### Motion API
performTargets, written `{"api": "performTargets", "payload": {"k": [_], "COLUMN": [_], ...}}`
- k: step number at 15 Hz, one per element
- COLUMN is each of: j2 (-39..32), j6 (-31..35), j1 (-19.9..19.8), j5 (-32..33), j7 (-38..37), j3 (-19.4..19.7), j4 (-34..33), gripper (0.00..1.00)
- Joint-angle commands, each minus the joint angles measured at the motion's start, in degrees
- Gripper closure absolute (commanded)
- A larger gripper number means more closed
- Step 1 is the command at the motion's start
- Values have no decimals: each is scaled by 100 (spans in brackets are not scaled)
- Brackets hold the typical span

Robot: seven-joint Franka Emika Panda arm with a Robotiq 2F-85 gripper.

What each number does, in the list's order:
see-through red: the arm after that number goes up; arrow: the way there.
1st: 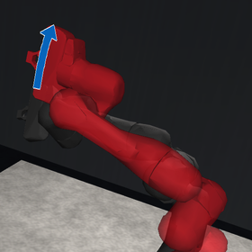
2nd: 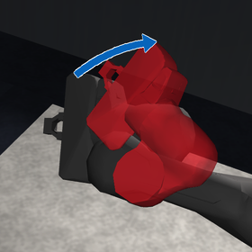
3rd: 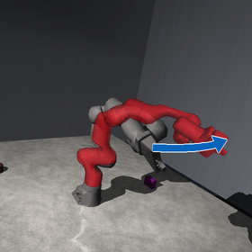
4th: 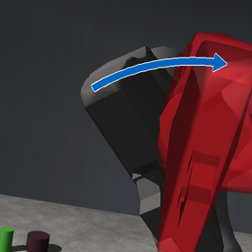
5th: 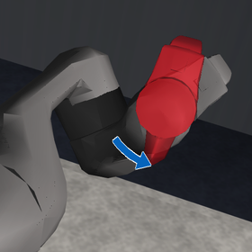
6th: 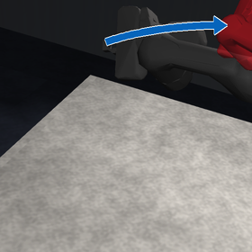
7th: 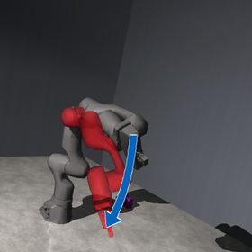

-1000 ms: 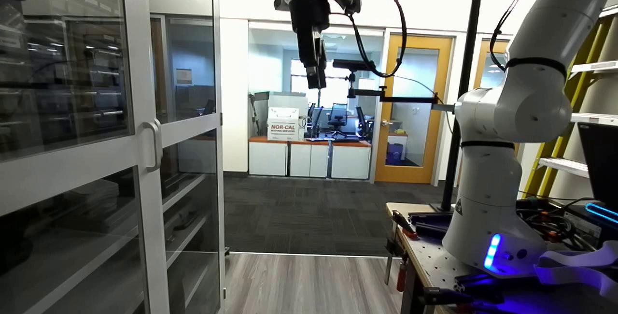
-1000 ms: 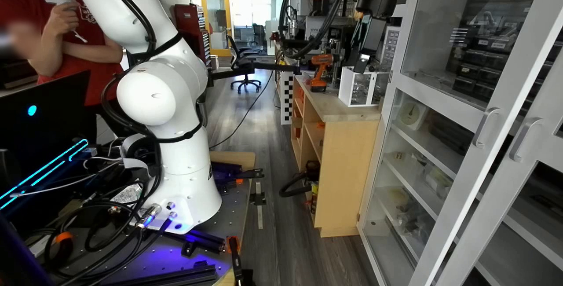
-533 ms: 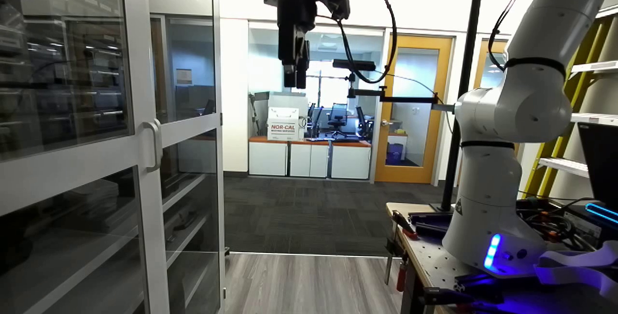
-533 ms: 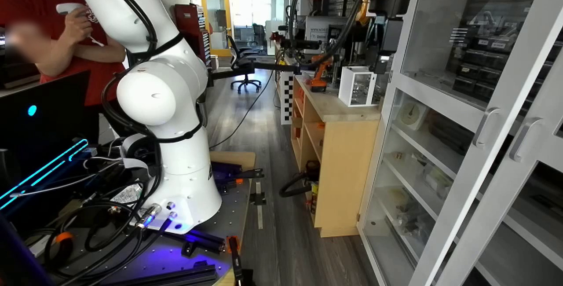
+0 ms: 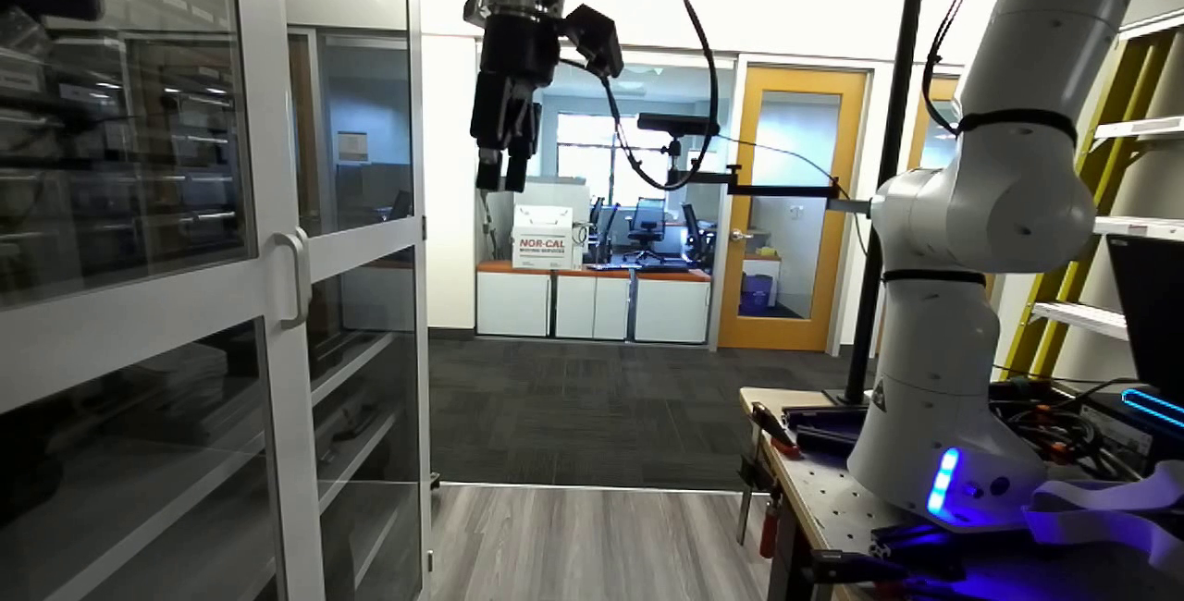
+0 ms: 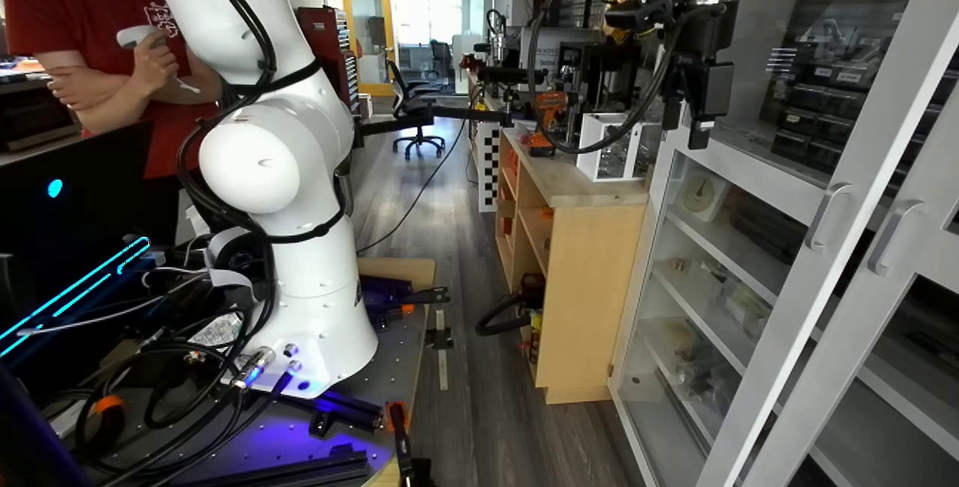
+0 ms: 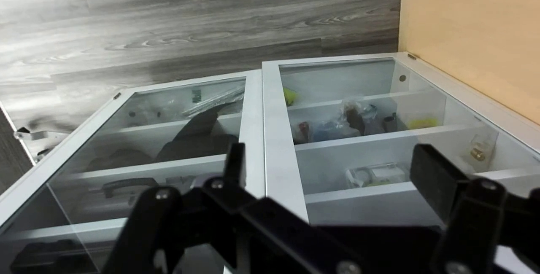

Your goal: Open the cabinet drawer.

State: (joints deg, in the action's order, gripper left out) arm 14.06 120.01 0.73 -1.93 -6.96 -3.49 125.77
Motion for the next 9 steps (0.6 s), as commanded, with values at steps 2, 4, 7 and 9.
{"api": "performTargets", "payload": {"k": [2,4,7,9], "j2": [-337,-472,-653,-802], "j6": [723,1016,1465,1721], "j1": [50,51,50,69], "j5": [-164,-212,-276,-386], "j7": [306,383,444,568], "j3": [109,122,131,138], "j4": [35,44,61,39], "gripper": [0,0,0,0]}}
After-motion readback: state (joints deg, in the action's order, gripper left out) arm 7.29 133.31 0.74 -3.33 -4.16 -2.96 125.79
